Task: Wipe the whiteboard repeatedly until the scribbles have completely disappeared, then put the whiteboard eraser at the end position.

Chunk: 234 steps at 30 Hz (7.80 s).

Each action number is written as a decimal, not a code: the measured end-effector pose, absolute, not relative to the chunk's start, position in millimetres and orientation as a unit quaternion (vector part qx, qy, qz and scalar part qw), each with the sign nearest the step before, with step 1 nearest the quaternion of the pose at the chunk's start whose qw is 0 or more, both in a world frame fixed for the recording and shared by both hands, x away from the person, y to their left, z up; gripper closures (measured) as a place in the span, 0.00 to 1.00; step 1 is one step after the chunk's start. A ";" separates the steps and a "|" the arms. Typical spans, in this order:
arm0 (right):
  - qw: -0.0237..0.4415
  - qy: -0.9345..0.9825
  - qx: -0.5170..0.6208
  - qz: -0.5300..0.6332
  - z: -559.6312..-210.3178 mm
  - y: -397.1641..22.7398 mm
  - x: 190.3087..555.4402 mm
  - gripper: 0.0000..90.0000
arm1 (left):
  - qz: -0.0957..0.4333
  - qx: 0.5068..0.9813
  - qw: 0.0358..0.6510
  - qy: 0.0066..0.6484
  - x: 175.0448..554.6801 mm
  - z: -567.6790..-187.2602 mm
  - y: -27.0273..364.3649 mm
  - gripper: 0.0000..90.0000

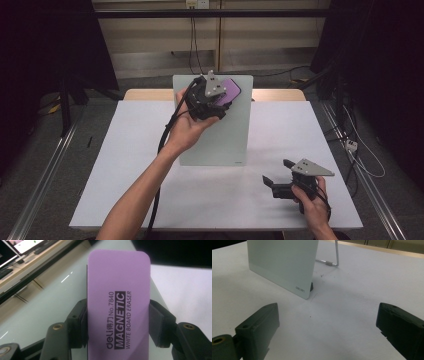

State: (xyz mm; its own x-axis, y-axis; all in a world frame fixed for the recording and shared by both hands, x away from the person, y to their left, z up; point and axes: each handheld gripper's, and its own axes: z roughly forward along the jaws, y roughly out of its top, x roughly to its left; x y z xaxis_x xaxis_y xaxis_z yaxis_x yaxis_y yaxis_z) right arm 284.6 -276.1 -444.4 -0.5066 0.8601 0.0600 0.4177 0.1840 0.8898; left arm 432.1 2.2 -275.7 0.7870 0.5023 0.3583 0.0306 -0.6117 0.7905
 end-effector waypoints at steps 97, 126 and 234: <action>0.235 0.731 0.438 0.467 -444.9 -272.9 287.1 0.06 | 0.164 0.856 0.442 0.214 405.8 -324.1 117.9 0.45; 0.233 0.735 0.437 0.464 -446.1 -273.5 288.6 0.06 | 0.120 0.883 0.411 0.194 398.4 -334.0 97.3 0.46; 0.234 0.736 0.436 0.462 -445.5 -272.4 286.9 0.06 | 0.050 0.882 0.403 0.237 377.9 -408.9 83.0 0.07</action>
State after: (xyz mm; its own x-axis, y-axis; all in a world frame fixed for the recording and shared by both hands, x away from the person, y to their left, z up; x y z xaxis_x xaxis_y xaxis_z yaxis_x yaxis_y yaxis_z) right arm 286.9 -272.4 -445.5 -0.5097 0.8584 0.0582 0.4250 0.1923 0.8845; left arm 377.9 83.0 -408.9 0.8824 0.4592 -0.1026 0.3782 -0.5624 0.7353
